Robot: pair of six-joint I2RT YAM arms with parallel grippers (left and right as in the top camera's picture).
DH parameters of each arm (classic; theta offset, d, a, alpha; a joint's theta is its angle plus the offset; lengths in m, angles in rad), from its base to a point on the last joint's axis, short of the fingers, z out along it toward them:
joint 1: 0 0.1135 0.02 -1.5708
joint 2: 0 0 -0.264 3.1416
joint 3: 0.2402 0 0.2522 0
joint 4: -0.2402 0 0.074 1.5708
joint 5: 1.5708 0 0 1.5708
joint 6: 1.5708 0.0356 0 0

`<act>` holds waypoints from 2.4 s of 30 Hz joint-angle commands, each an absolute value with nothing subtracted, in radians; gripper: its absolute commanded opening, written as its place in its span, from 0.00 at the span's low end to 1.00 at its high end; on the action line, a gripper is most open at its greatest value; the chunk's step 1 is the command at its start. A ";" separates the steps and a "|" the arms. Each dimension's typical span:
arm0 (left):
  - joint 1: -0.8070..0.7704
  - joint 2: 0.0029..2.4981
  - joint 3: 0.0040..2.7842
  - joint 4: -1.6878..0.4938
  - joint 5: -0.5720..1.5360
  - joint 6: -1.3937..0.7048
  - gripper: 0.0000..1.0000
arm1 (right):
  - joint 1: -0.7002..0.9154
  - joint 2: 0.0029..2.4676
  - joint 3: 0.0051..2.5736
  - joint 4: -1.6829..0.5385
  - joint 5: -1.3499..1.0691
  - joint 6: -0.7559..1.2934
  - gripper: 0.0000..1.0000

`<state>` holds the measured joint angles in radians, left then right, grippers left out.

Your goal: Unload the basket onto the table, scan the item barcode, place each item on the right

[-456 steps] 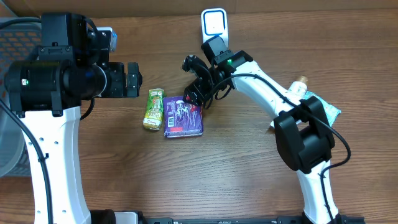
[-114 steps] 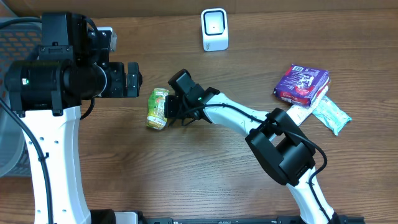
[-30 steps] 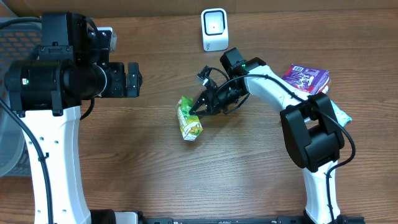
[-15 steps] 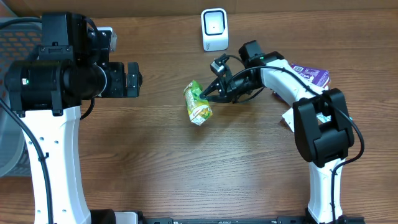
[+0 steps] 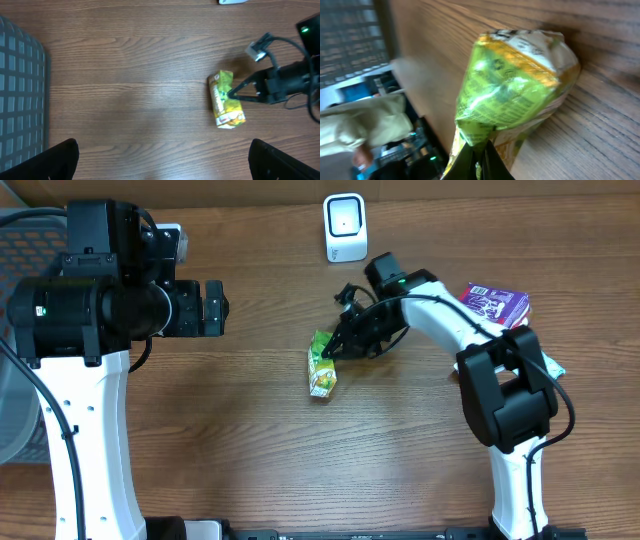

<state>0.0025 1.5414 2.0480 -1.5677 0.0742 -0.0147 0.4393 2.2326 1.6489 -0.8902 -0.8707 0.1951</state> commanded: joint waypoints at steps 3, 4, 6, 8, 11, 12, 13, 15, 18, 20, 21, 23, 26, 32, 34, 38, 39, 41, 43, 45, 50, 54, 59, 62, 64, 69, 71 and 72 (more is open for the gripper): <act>0.006 1.551 2.055 -1.566 0.070 0.008 0.99 | 0.445 2.224 1.654 -0.890 -0.742 0.244 0.31; 0.006 1.551 2.055 -1.566 0.071 0.007 0.99 | 0.436 2.224 1.659 -0.897 -0.741 0.244 0.50; 0.006 1.551 2.055 -1.566 0.071 0.007 0.99 | 0.430 2.224 1.679 -0.920 -0.724 0.242 0.63; 0.006 1.551 2.055 -1.566 0.070 0.007 1.00 | 0.431 2.220 1.713 -0.962 -0.676 0.236 0.71; 0.006 1.551 2.055 -1.566 0.070 0.007 0.99 | 0.452 2.204 1.772 -1.033 -0.585 0.228 0.74; 0.006 1.551 2.055 -1.566 0.071 0.007 1.00 | 0.470 2.196 1.795 -1.055 -0.546 0.228 0.75; 0.006 1.551 2.055 -1.566 0.071 0.007 1.00 | 0.491 2.191 1.813 -1.073 -0.507 0.229 0.75; 0.006 1.551 2.055 -1.566 0.071 0.007 1.00 | 0.542 2.187 1.843 -1.097 -0.430 0.230 0.76; 0.006 1.551 2.055 -1.566 0.071 0.008 1.00 | 0.637 2.187 1.856 -1.101 -0.303 0.241 0.81; 0.006 1.551 2.055 -1.566 0.071 0.007 1.00 | 0.706 2.190 1.856 -1.103 -0.197 0.242 0.84; 0.006 1.551 2.055 -1.566 0.071 0.007 1.00 | 0.732 2.191 1.854 -1.102 -0.150 0.247 0.86; 0.006 1.551 2.055 -1.566 0.071 0.007 1.00 | 0.790 2.201 1.853 -1.103 -0.031 0.262 0.88; 0.006 1.551 2.055 -1.566 0.070 0.007 1.00 | 0.858 2.230 1.853 -1.107 0.099 0.263 0.88; 0.006 1.551 2.055 -1.566 0.071 0.007 1.00 | 0.899 2.259 1.854 -1.130 0.205 0.289 0.74; 0.006 1.551 2.055 -1.566 0.071 0.007 1.00 | 0.899 2.259 1.854 -1.145 0.240 0.290 0.70; 0.006 1.551 2.055 -1.566 0.070 0.007 1.00 | 0.886 2.262 1.853 -1.173 0.313 0.308 0.68; 0.006 1.551 2.055 -1.566 0.071 0.007 1.00 | 0.880 2.263 1.853 -1.176 0.313 0.308 0.66; 0.006 1.551 2.055 -1.566 0.071 0.007 1.00 | 0.865 2.267 1.853 -1.180 0.313 0.308 0.66; 0.006 1.551 2.055 -1.566 0.071 0.007 1.00 | 0.852 2.269 1.853 -1.181 0.305 0.296 0.66; 0.006 1.551 2.055 -1.566 0.071 0.008 1.00 | 0.846 2.269 1.853 -1.180 0.286 0.262 0.66; 0.006 1.551 2.055 -1.566 0.071 0.007 1.00 | 0.845 2.269 1.853 -1.160 0.243 0.184 0.59; 0.006 1.551 2.055 -1.566 0.071 0.008 1.00 | 0.845 2.269 1.852 -1.155 0.223 0.144 0.33; 0.006 1.551 2.055 -1.566 0.071 0.007 0.99 | 0.841 2.271 1.816 -1.134 0.228 0.121 0.33; 0.006 1.551 2.055 -1.566 0.071 0.007 1.00 | 0.829 2.271 1.782 -1.129 0.238 0.112 0.44; 0.006 1.551 2.055 -1.566 0.071 0.007 1.00 | 0.818 2.271 1.765 -1.126 0.239 0.101 0.51; 0.006 1.551 2.055 -1.566 0.070 0.008 1.00 | 0.801 2.271 1.753 -1.111 0.238 0.100 0.54; 0.006 1.551 2.055 -1.566 0.071 0.007 1.00 | 0.801 2.271 1.757 -1.112 0.238 0.100 0.45; 0.006 1.551 2.055 -1.566 0.071 0.008 1.00 | 0.801 2.271 1.760 -1.113 0.238 0.100 0.39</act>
